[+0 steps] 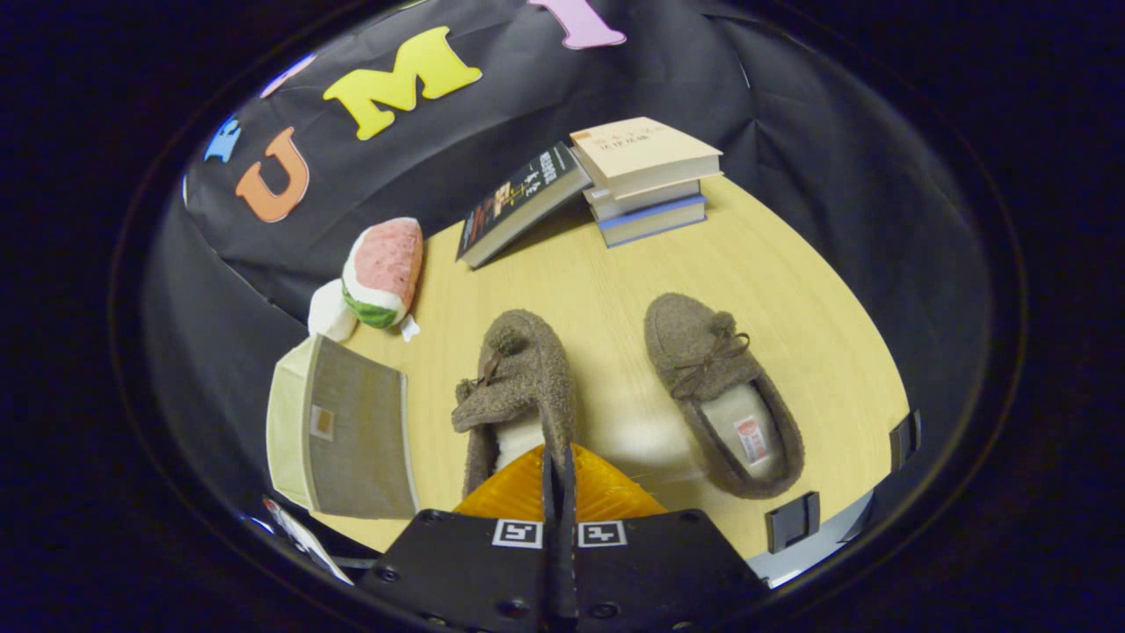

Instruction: Open the storage box then place both shoes into the box .Put the left shoe in first, then the right shoe, with the right side of both shoes facing outward in a uniform manner.

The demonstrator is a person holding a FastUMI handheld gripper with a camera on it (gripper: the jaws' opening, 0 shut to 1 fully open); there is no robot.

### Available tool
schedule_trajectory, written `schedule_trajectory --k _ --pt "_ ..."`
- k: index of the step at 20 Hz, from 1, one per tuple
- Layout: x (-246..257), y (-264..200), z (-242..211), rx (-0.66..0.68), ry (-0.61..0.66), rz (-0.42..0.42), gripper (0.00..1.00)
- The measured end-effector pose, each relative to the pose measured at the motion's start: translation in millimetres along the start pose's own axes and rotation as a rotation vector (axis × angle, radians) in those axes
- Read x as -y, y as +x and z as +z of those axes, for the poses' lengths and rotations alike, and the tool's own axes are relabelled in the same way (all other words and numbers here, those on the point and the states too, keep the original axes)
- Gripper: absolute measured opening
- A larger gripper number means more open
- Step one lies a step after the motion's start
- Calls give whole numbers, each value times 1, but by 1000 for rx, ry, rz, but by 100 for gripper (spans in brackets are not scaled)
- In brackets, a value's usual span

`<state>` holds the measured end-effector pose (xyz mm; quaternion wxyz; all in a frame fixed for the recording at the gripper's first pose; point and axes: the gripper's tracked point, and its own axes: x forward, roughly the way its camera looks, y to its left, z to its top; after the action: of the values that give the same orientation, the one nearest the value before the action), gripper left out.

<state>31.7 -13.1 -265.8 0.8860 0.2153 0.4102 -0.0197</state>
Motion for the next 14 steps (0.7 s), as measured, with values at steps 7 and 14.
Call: schedule_trajectory --k 7,14 --pt "-82 -51 31 115 55 53 0" --pt "-198 -67 28 158 -3 153 0"
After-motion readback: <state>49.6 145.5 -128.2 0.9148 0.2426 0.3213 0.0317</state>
